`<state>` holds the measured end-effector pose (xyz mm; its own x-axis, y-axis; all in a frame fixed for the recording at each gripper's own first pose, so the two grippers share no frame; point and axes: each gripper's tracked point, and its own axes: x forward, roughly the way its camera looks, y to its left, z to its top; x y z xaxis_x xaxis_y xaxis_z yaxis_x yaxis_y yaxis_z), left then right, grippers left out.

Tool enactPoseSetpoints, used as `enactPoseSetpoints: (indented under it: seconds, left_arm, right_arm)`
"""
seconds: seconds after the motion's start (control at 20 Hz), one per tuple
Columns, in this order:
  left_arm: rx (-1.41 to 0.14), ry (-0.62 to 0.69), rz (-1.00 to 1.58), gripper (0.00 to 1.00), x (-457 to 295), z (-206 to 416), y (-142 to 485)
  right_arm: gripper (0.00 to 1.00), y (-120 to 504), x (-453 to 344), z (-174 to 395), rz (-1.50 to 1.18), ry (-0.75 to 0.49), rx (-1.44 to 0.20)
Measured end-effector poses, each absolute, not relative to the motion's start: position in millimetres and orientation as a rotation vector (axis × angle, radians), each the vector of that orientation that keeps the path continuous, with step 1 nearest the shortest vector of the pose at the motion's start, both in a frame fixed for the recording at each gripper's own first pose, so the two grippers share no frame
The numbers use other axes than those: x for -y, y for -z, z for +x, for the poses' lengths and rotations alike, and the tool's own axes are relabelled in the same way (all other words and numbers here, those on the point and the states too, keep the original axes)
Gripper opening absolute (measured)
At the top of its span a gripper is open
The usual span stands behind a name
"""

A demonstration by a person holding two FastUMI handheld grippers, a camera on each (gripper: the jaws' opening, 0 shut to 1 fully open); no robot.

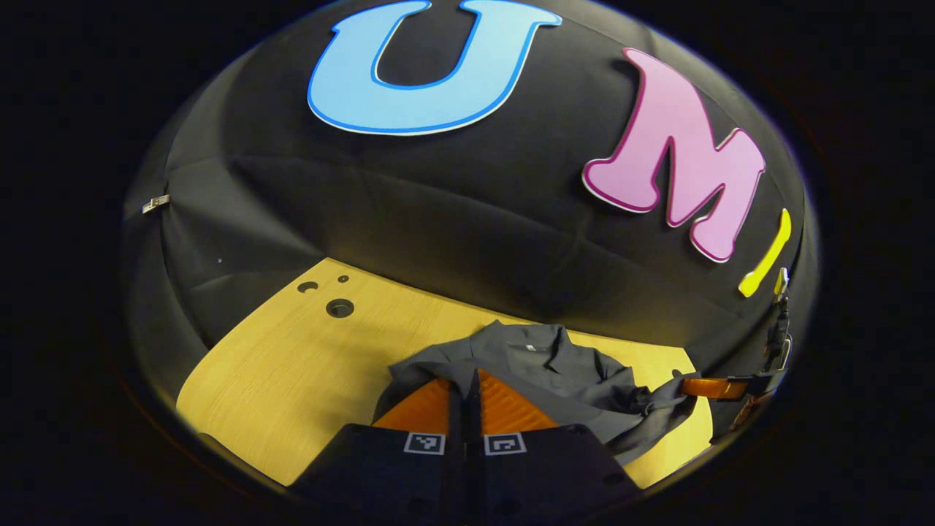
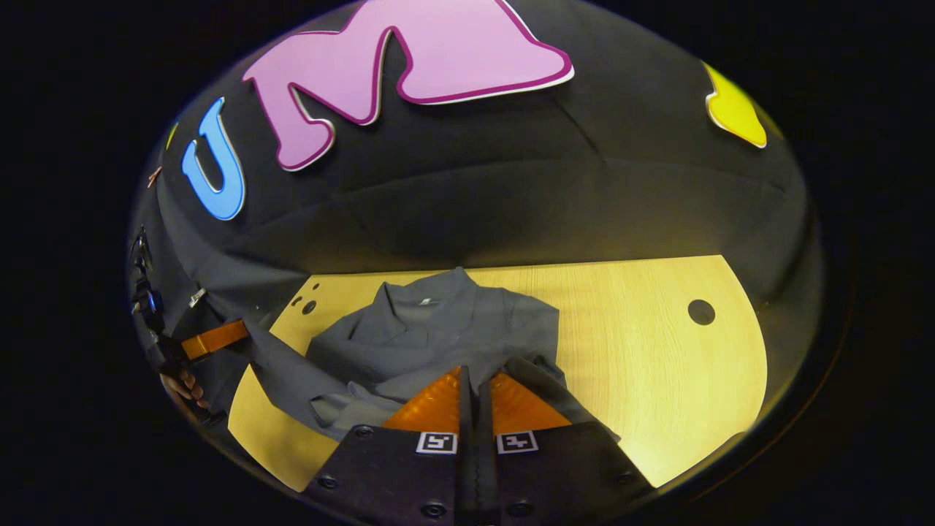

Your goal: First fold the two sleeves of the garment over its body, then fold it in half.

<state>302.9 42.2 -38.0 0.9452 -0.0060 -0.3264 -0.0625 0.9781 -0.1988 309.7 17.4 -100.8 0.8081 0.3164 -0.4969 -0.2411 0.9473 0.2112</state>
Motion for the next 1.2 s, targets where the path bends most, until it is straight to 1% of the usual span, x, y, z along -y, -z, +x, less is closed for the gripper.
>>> enactPoseSetpoints:
  seconds: [0.15, 0.5, 0.7, 0.8, 0.85, 0.9, 0.95, 1.0, 1.15, 1.2]
  left_arm:
    - [-0.337, -0.046, -0.244, 0.05, -48, 327, 49]
    - [-0.377, -0.081, -0.291, 0.05, -66, 374, 92]
    - [-0.396, -0.090, -0.258, 0.05, -65, 387, 106]
    - [-0.409, -0.103, -0.253, 0.05, -65, 387, 110]
    - [-0.412, -0.108, -0.257, 0.05, -66, 385, 110]
    - [-0.415, -0.118, -0.260, 0.07, -66, 384, 110]
    - [-0.423, -0.140, -0.247, 0.12, -71, 380, 110]
    - [-0.428, -0.168, -0.233, 0.15, -76, 374, 109]
    - [-0.410, -0.202, -0.236, 0.41, -81, 358, 89]
    - [-0.394, -0.195, -0.247, 0.51, -79, 352, 81]
  right_arm:
    - [0.05, 105, -20, 333, 0.170, -0.279, -0.549]
    - [0.05, 133, -21, 373, 0.147, -0.250, -0.569]
    - [0.05, 146, -22, 389, 0.145, -0.223, -0.591]
    - [0.07, 150, -23, 390, 0.150, -0.219, -0.594]
    - [0.16, 150, -22, 388, 0.145, -0.219, -0.597]
    - [0.18, 150, -19, 388, 0.133, -0.211, -0.596]
    - [0.23, 149, -20, 387, 0.125, -0.212, -0.591]
    - [0.25, 142, -21, 382, 0.121, -0.219, -0.582]
    - [0.94, 120, -16, 371, 0.102, -0.224, -0.538]
    - [0.95, 114, -14, 367, 0.097, -0.218, -0.518]
